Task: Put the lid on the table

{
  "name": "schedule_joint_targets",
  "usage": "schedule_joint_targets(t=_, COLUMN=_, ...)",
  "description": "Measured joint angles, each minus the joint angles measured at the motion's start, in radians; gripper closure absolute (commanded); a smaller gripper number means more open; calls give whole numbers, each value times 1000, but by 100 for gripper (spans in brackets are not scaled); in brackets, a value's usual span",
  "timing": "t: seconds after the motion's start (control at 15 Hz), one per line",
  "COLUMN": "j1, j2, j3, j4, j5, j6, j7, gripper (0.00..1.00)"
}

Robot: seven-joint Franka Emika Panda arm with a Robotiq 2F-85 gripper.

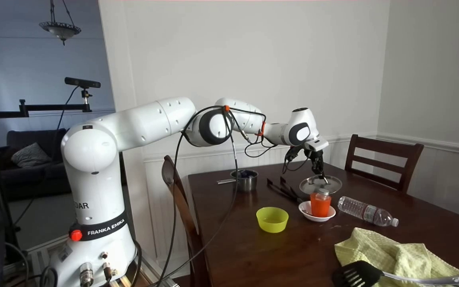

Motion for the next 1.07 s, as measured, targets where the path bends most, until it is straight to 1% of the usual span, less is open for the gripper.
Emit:
schedule_joint_targets(t=0.33, j1=5, j2=30, j3=-12, j4=8, j5=0, j6=-21, j7=25, gripper=96)
schedule_joint_targets(t=0.6, j1=13, j2=49, j3=-13, j4=24, j5=0, j6=-35, j7=17, gripper=96)
schedule_joint_targets(t=0.67, j1=16, j2=49, j3=-12, j4=28, j5=0, j6=-48, j7=8, gripper=60)
schedule_joint_targets(t=0.73, j1=19, j2=49, j3=-11, j4=31, j5=0, j6=-64, j7=3, gripper=58)
schedule_joint_targets(t=0.8, j1=21, j2=49, j3=-11, j4=35, j5=0, j6=-84, j7=2, gripper=53)
schedule_joint_targets(t=1.07, j1=20, j2=49, j3=-11, j4=51, j5=0, j6=-176, j7=2, gripper=24)
